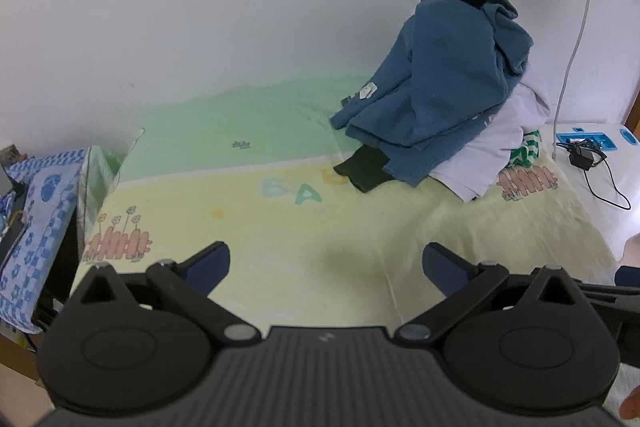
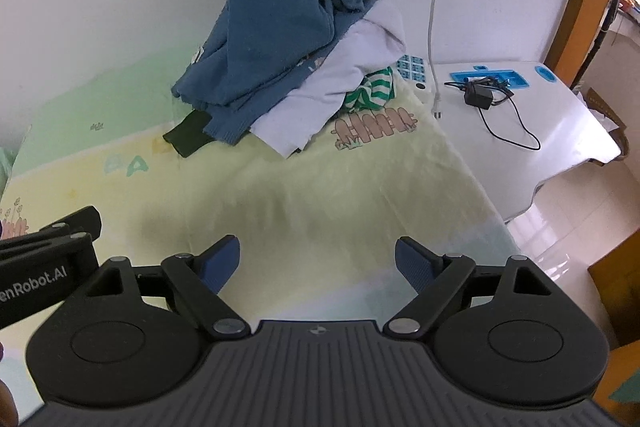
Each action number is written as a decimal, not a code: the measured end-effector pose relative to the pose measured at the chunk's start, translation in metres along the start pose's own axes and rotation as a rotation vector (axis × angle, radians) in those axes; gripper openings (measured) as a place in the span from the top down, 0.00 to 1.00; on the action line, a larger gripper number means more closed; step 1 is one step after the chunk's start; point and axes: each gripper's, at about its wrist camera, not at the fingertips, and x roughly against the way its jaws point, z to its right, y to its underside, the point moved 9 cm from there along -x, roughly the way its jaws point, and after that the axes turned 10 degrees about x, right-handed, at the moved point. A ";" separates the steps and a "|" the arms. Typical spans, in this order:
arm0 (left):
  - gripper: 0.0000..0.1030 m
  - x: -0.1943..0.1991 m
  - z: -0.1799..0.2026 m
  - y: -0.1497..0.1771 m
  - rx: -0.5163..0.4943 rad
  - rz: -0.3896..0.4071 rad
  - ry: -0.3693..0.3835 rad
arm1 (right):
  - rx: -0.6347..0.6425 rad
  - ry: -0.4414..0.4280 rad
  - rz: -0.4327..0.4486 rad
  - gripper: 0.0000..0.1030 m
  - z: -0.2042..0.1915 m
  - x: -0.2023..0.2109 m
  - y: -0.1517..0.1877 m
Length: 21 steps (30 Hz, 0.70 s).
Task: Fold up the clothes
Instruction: 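Grasp the blue sweater on top of the pile with both grippers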
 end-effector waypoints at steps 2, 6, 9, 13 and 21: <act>0.01 0.001 0.000 0.000 -0.004 0.002 -0.001 | 0.003 0.006 -0.003 0.16 0.000 0.000 0.000; 0.01 0.002 0.004 -0.002 -0.029 0.009 -0.006 | -0.002 -0.009 -0.015 0.20 -0.001 -0.002 -0.001; 0.01 0.002 0.011 -0.011 -0.077 0.015 -0.002 | -0.019 -0.031 -0.030 0.24 0.001 -0.005 -0.005; 0.01 0.003 0.026 -0.039 -0.139 0.045 0.021 | -0.022 -0.019 0.007 0.24 0.007 -0.002 -0.024; 0.01 0.005 0.071 -0.123 -0.299 0.125 0.031 | 0.034 -0.011 0.122 0.24 0.043 0.021 -0.118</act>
